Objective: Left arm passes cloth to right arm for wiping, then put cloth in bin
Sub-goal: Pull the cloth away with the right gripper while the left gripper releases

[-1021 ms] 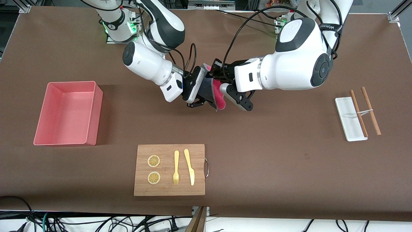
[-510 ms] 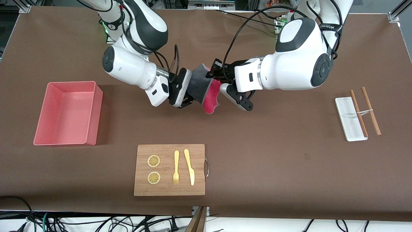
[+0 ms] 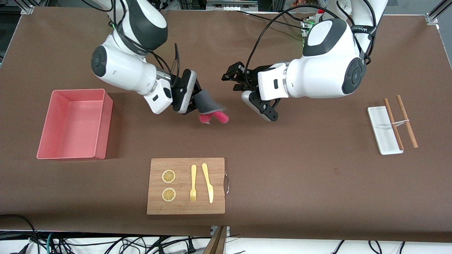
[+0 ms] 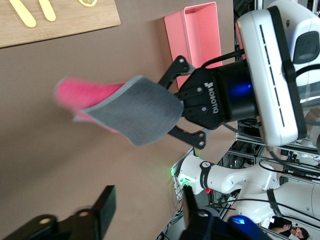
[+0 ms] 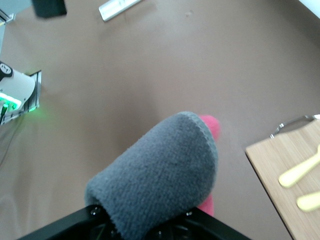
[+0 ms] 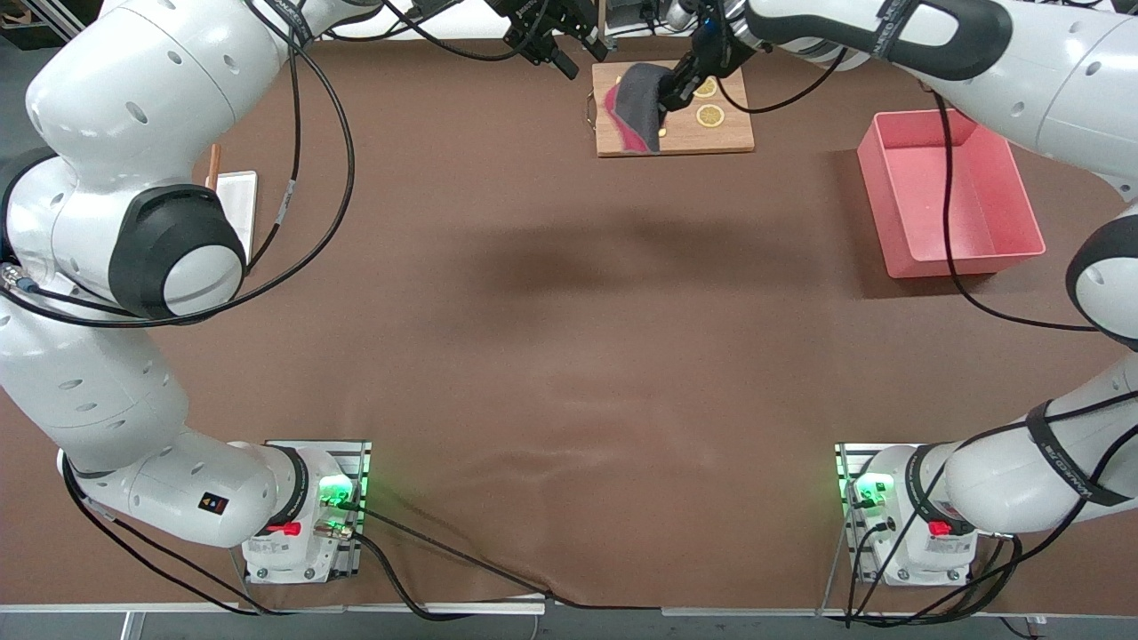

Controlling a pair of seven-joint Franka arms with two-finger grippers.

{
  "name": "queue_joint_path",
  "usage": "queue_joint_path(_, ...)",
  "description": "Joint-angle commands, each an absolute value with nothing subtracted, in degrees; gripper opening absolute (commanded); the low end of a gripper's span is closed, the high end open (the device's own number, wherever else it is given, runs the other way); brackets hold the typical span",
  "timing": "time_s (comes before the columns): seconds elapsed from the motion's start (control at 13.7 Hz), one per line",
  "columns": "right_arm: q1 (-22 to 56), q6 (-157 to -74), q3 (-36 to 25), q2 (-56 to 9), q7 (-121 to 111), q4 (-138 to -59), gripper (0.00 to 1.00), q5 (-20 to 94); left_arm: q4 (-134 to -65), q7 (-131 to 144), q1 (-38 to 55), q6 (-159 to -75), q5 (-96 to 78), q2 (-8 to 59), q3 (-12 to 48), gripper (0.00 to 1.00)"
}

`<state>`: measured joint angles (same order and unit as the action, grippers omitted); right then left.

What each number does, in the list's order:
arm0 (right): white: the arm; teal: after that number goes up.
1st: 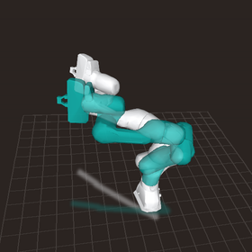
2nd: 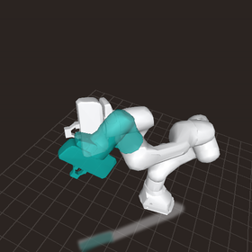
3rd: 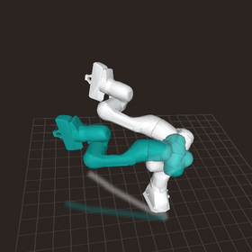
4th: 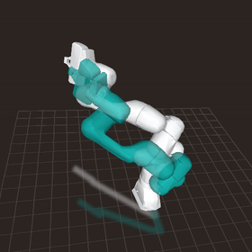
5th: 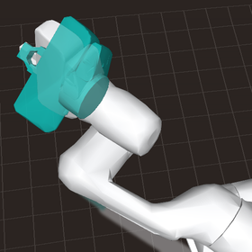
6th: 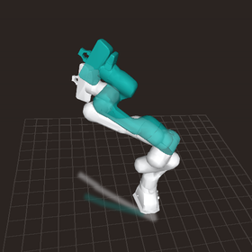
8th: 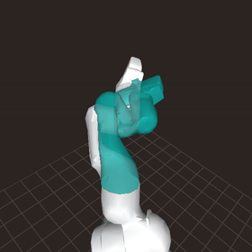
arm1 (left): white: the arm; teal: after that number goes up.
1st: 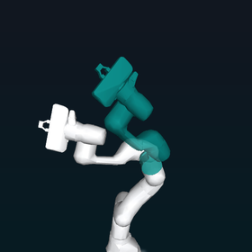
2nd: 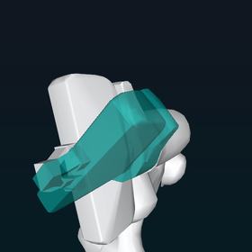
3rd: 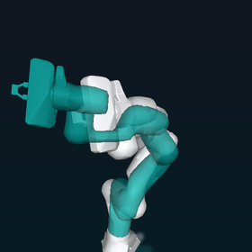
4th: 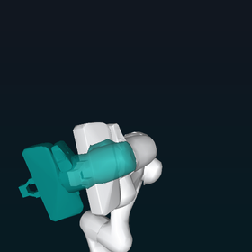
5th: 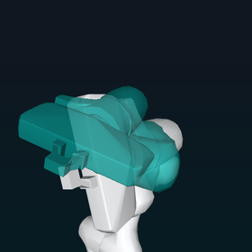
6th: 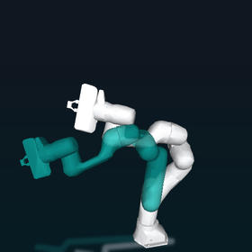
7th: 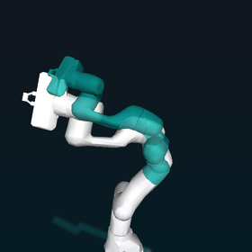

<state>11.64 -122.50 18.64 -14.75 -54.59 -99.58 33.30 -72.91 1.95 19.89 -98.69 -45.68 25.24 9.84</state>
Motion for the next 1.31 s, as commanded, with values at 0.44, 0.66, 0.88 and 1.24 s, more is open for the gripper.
queue_joint_path(0.44,3.35,-107.77,11.17,-4.4,-53.53,-106.34,0.0,22.78,-72.33,1.76,12.41,-85.36,-21.57,19.87,8.88,1.0)
queue_joint_path(0.66,2.03,-105.12,7.65,-3.87,-49.68,-108.18,0.0,17.86,-72.42,-3.23,6.43,-79.21,-13.56,18.38,8.79,1.0)
queue_joint_path(0.88,1.67,-104.85,7.47,-1.94,-32.06,-111.61,0.0,10.14,-72.25,-9.65,4.92,-76.12,-2.14,17.41,8.7,1.0)
queue_joint_path(1.24,1.85,-104.15,8.52,-1.49,-6.81,-115.65,0.0,1.77,-81.24,-12.92,2.83,-85.03,-0.96,10.84,2.64,1.0)
